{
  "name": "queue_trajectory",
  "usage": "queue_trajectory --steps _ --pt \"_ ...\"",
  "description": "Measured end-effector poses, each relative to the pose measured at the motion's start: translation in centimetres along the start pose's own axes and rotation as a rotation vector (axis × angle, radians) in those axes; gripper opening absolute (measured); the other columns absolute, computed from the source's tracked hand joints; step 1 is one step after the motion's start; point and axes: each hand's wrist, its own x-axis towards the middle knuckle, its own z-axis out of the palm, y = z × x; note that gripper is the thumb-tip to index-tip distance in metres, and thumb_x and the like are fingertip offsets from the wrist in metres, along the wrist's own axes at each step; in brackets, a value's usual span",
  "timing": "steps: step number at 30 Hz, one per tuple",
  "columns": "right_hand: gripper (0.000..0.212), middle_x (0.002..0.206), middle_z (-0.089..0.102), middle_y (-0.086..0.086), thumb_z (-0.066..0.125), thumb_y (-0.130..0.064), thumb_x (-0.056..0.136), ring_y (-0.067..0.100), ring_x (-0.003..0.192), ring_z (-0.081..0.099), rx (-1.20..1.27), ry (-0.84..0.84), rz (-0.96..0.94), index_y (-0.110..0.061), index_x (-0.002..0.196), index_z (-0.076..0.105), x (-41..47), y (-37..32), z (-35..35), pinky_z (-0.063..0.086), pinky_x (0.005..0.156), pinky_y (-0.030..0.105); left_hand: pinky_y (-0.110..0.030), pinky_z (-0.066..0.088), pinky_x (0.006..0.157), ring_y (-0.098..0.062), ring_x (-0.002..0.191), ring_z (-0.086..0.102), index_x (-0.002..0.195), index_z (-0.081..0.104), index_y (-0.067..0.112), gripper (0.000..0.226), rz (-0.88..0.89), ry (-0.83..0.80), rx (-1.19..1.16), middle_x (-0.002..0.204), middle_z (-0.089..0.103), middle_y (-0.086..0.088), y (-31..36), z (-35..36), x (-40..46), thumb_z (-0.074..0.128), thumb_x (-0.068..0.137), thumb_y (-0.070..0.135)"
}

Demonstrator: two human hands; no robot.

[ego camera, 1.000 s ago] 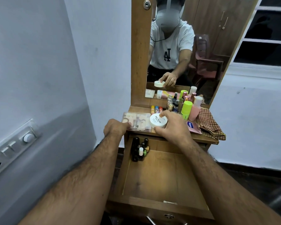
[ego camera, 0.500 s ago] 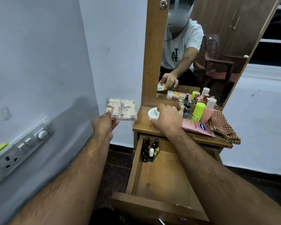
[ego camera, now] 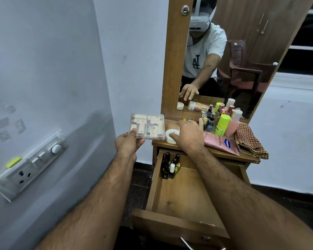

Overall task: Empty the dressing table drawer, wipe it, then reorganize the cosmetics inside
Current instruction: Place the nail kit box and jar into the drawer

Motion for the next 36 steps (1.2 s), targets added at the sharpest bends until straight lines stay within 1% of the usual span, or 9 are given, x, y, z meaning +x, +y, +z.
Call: queue_trajectory --steps 4,7,9,12,15,17,22,27,36 --pt "0.032 0.111 0.07 -0.003 0.06 -0.036 0.094 0.017 0.103 0.062 0.506 0.159 0.092 -0.017 0.119 0.066 -2.4 0.4 -1.7 0.049 0.096 0.038 -0.019 0.058 0.057 -0.016 0.076 0.072 0.101 0.062 0.001 0.014 -0.036 -0.102 -0.005 0.096 0.071 -0.01 -0.4 0.0 -2.0 0.061 0.098 0.014" --pt "0.026 0.108 0.069 -0.001 0.062 -0.04 0.093 0.011 0.092 0.063 0.877 0.036 0.259 -0.02 0.108 0.065 -4.1 1.2 -1.9 0.052 0.073 0.029 -0.021 0.06 0.061 -0.015 0.074 0.073 0.094 0.061 0.002 0.013 -0.06 -0.189 0.004 0.095 0.072 -0.012 -1.3 0.2 -4.0 0.06 0.098 0.015" --pt "0.027 0.114 0.069 0.007 0.067 -0.046 0.085 0.019 0.094 0.068 1.074 -0.043 0.377 -0.023 0.099 0.063 -5.2 2.2 -1.6 0.056 0.063 0.033 -0.022 0.059 0.061 -0.016 0.075 0.073 0.092 0.061 0.002 0.015 -0.078 -0.246 0.011 0.093 0.072 -0.012 -2.2 0.4 -5.4 0.06 0.098 0.015" --pt "0.025 0.111 0.07 0.012 0.073 -0.027 0.087 0.028 0.09 0.07 1.307 -0.128 0.495 -0.016 0.105 0.059 -7.2 3.7 -1.3 0.049 0.045 0.027 -0.023 0.06 0.063 -0.017 0.077 0.072 0.094 0.062 0.001 0.014 -0.103 -0.312 0.014 0.092 0.072 -0.012 -3.6 0.3 -7.8 0.058 0.099 0.013" --pt "0.026 0.107 0.072 0.013 0.073 -0.015 0.088 0.022 0.077 0.069 1.353 -0.149 0.561 -0.011 0.11 0.06 -9.8 5.1 -1.3 0.047 0.042 0.025 -0.023 0.06 0.06 -0.012 0.067 0.07 0.092 0.063 0.003 0.013 -0.079 -0.35 0.132 0.085 0.072 -0.009 -5.3 -0.5 -9.6 0.059 0.098 0.014" --pt "0.025 0.102 0.074 0.013 0.07 -0.011 0.089 0.018 0.069 0.069 1.371 -0.174 0.59 -0.009 0.112 0.061 -11.6 6.0 -1.0 0.048 0.043 0.025 -0.025 0.058 0.058 -0.011 0.066 0.068 0.098 0.068 0.003 0.018 0.053 -0.332 0.453 0.083 0.073 -0.005 -6.5 -1.5 -9.6 0.066 0.094 0.021" --pt "0.022 0.095 0.075 0.006 0.067 -0.01 0.091 0.014 0.071 0.07 1.35 -0.269 0.629 -0.011 0.112 0.061 -15.5 7.7 0.8 0.048 0.05 0.026 -0.036 0.056 0.086 -0.014 0.092 0.067 0.106 0.075 0.017 0.031 0.242 -0.345 1.131 0.102 0.073 0.003 -8.0 -2.6 -10.2 0.077 0.083 0.036" --pt "0.019 0.098 0.074 0.009 0.066 -0.009 0.091 0.021 0.078 0.072 1.271 -0.327 0.678 -0.011 0.108 0.06 -16.6 8.6 2.5 0.05 0.053 0.029 -0.025 0.05 0.076 -0.011 0.085 0.063 0.101 0.073 0.016 0.02 0.309 -0.37 1.36 0.095 0.07 0.003 -9.1 -2.5 -11.1 0.075 0.086 0.029" --pt "0.016 0.077 0.067 0.006 0.065 -0.004 0.092 0.006 0.041 0.055 1.088 -0.502 0.744 -0.014 0.095 0.052 -16.8 8.3 3.7 0.045 0.037 0.022 -0.029 0.049 0.066 -0.016 0.083 0.063 0.09 0.067 0.015 0.01 0.253 -0.422 1.615 0.086 0.065 0.0 -10.9 -2.4 -10.9 0.074 0.085 0.019"
